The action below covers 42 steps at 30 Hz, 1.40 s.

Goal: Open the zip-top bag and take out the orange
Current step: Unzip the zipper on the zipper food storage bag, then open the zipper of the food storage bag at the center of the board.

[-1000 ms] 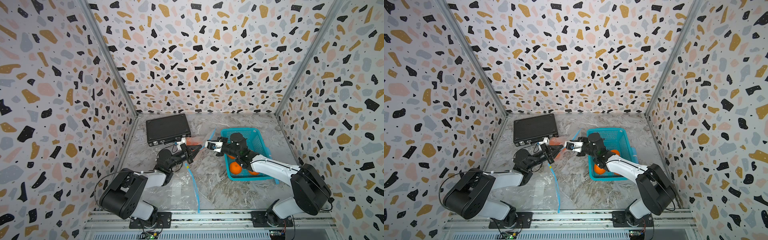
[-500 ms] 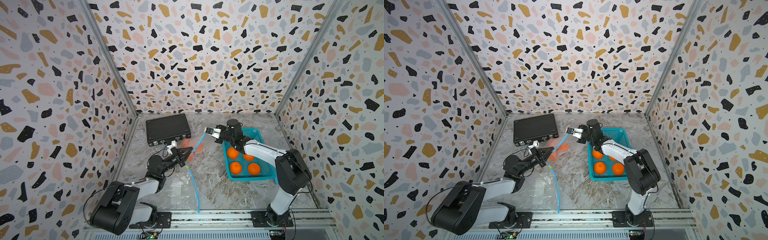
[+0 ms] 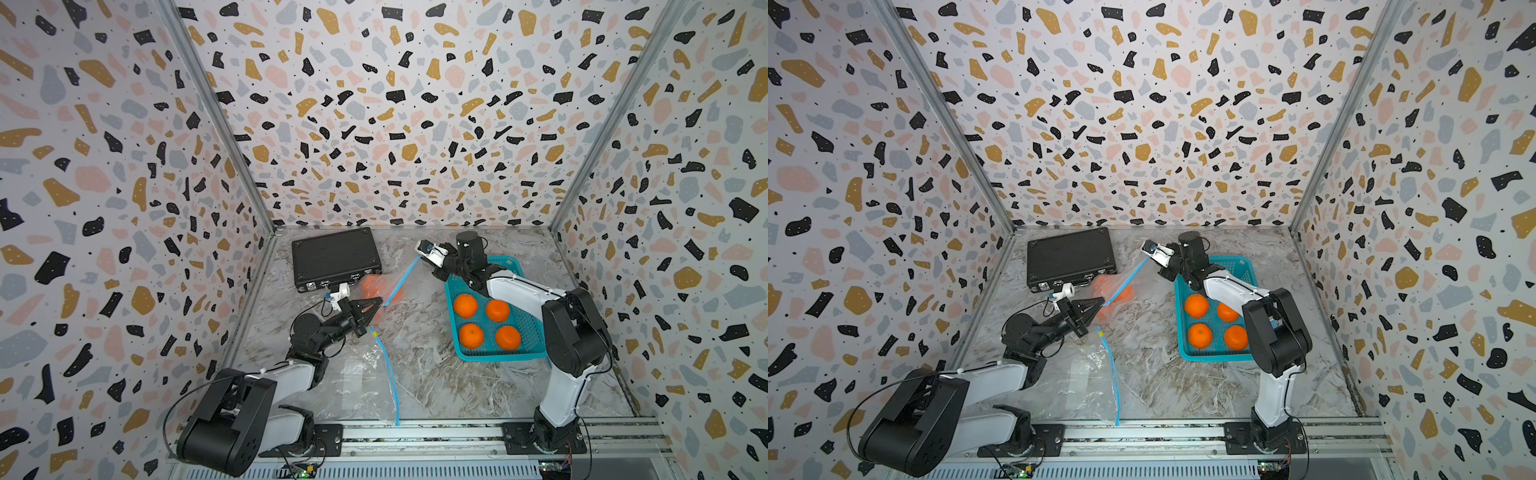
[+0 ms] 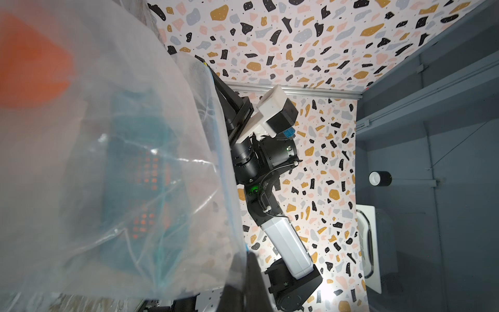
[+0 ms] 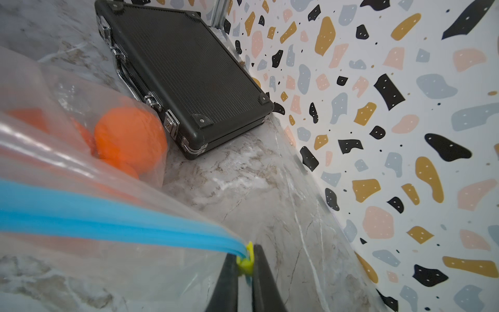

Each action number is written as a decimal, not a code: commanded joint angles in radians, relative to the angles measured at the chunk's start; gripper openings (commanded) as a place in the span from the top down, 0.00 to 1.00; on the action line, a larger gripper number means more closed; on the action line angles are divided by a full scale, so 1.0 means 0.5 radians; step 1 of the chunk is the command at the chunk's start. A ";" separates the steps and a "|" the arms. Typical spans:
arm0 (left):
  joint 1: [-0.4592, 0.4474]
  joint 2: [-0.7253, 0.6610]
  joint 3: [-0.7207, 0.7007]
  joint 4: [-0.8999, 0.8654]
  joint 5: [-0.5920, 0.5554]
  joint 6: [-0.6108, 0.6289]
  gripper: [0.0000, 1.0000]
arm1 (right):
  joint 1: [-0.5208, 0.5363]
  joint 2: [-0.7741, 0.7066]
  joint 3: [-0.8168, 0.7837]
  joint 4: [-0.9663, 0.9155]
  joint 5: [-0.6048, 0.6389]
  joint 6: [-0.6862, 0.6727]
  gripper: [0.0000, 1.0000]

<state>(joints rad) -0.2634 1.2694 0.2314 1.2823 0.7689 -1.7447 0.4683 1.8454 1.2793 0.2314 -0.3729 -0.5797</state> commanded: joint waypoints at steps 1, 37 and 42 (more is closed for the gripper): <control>0.010 -0.015 0.145 -0.198 0.267 0.346 0.85 | -0.074 -0.150 0.026 -0.036 -0.024 0.218 1.00; -0.891 0.379 2.194 -3.587 -1.777 3.431 0.52 | 0.072 -0.300 -0.295 -0.187 -0.082 0.152 1.00; -0.916 0.540 2.238 -3.584 -1.711 3.481 0.55 | 0.072 -0.276 -0.318 -0.163 -0.083 0.144 1.00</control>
<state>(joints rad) -0.7082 1.5135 1.3266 -0.5144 -0.0738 -0.0437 0.4988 1.7290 1.1179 0.1280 -0.4149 -0.5087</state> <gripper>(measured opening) 0.452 0.110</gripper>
